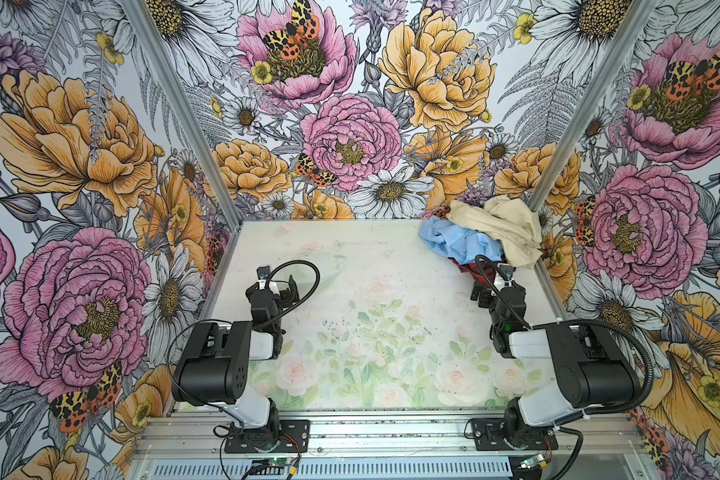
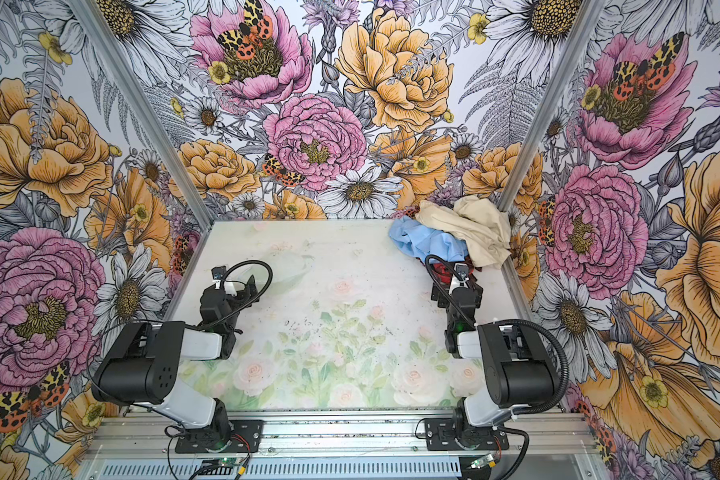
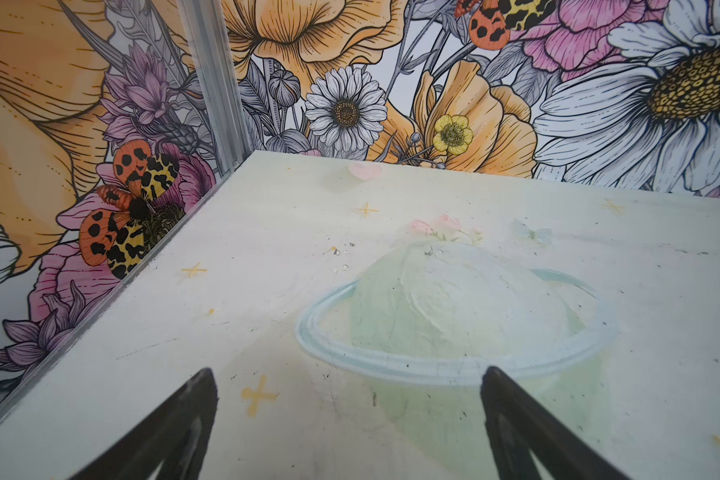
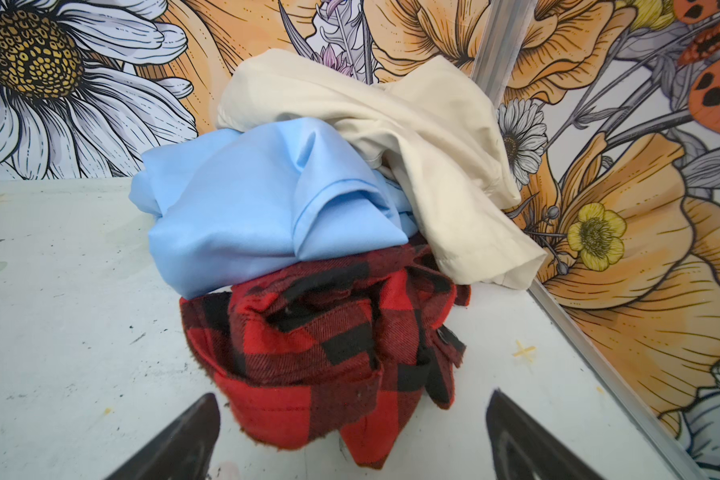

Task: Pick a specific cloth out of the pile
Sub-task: 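Reach the right gripper toward the red plaid shirt while the left arm rises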

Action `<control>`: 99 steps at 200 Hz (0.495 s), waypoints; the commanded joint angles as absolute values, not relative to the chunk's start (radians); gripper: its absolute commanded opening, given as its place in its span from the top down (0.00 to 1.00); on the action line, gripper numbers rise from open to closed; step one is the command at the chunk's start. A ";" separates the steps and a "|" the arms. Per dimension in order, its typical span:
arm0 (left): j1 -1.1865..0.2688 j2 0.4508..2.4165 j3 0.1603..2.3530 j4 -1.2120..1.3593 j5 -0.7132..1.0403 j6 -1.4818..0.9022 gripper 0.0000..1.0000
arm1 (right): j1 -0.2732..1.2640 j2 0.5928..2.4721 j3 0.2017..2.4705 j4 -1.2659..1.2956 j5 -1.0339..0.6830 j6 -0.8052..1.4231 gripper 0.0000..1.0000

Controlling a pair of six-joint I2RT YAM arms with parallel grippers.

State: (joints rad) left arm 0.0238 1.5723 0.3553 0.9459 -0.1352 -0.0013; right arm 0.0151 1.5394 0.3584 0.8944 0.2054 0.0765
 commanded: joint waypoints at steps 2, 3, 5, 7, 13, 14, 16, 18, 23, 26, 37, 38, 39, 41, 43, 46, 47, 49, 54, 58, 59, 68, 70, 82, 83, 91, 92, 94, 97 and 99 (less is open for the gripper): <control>0.021 1.548 0.366 0.960 -0.102 -0.012 0.01 | 0.029 1.536 0.352 0.948 0.191 0.055 0.00; 0.021 1.548 0.365 0.961 -0.101 -0.012 0.01 | 0.030 1.535 0.350 0.951 0.191 0.054 0.01; 0.020 1.547 0.364 0.964 -0.100 -0.012 0.01 | 0.032 1.535 0.347 0.958 0.191 0.053 0.00; 0.021 1.548 0.361 0.970 -0.098 -0.012 0.01 | 0.033 1.534 0.342 0.964 0.191 0.050 0.00; 0.022 1.548 0.348 0.995 -0.097 -0.014 0.01 | 0.037 1.534 0.328 0.996 0.196 0.047 0.00; 0.022 1.548 0.346 1.000 -0.097 -0.015 0.01 | 0.038 1.534 0.324 1.001 0.197 0.046 0.00; 0.021 1.547 0.340 1.014 -0.097 -0.014 0.01 | 0.038 1.533 0.318 1.013 0.200 0.046 0.01; 0.021 1.544 0.334 1.024 -0.098 -0.014 0.01 | 0.040 1.533 0.312 1.025 0.203 0.046 0.01; 0.021 1.537 0.317 1.058 -0.100 -0.013 0.01 | 0.044 1.528 0.295 1.054 0.219 0.045 0.00; 0.021 1.529 0.304 1.072 -0.100 -0.012 0.01 | 0.046 1.521 0.289 1.069 0.229 0.047 0.01; 0.013 1.474 0.269 1.083 -0.103 -0.005 0.01 | 0.052 1.470 0.250 1.093 0.252 0.045 0.01; 0.011 1.467 0.268 1.081 -0.104 -0.003 0.01 | 0.052 1.464 0.248 1.092 0.252 0.045 0.01; 0.008 1.460 0.265 1.079 -0.107 0.000 0.01 | 0.052 1.457 0.244 1.090 0.253 0.045 0.01; 0.001 1.448 0.259 1.077 -0.113 0.006 0.01 | 0.053 1.443 0.239 1.086 0.253 0.044 0.01; -0.007 1.432 0.256 1.073 -0.120 0.014 0.01 | 0.054 1.433 0.235 1.082 0.254 0.043 0.01; -0.021 1.411 0.248 1.067 -0.134 0.028 0.01 | 0.057 1.409 0.230 1.072 0.258 0.042 0.00; -0.029 1.403 0.247 1.063 -0.140 0.035 0.01 | 0.057 1.400 0.227 1.066 0.258 0.043 0.00; -0.042 1.389 0.243 1.055 -0.152 0.045 0.01 | 0.059 1.383 0.224 1.054 0.260 0.042 0.01; -0.080 1.346 0.236 1.025 -0.187 0.075 0.01 | 0.062 1.339 0.218 1.021 0.268 0.047 0.01; -0.116 1.312 0.236 0.985 -0.229 0.100 0.01 | 0.066 1.304 0.217 0.983 0.274 0.054 0.01; -0.129 1.302 0.237 0.976 -0.242 0.108 0.01 | 0.067 1.295 0.217 0.971 0.275 0.057 0.01; -0.216 1.219 0.264 0.859 -0.314 0.139 0.01 | 0.069 1.212 0.230 0.842 0.272 0.096 0.01; -0.232 1.200 0.272 0.822 -0.326 0.140 0.01 | 0.069 1.194 0.236 0.809 0.269 0.104 0.01; -0.339 1.102 0.332 0.614 -0.367 0.151 0.01 | 0.071 1.092 0.286 0.596 0.236 0.151 0.01; -0.354 1.096 0.337 0.602 -0.371 0.155 0.01 | 0.071 1.085 0.289 0.580 0.232 0.155 0.01; -0.440 1.054 0.389 0.493 -0.443 0.160 0.01 | 0.072 1.045 0.321 0.479 0.212 0.173 0.01; -0.450 1.049 0.399 0.481 -0.448 0.157 0.01 | 0.072 1.040 0.324 0.469 0.211 0.173 0.00; -0.465 1.037 0.415 0.445 -0.451 0.150 0.01 | 0.073 1.032 0.331 0.449 0.210 0.173 0.01; -0.488 1.024 0.442 0.399 -0.442 0.138 0.01 | 0.076 1.021 0.340 0.419 0.209 0.173 0.01; -0.501 1.013 0.462 0.357 -0.431 0.128 0.01 | 0.076 1.015 0.346 0.403 0.213 0.179 0.01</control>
State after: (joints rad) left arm -0.3408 1.1191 0.3149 0.7322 -0.3019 0.0998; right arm 0.0628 1.1084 0.2619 0.7319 0.2359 0.1104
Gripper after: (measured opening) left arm 0.988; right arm 0.992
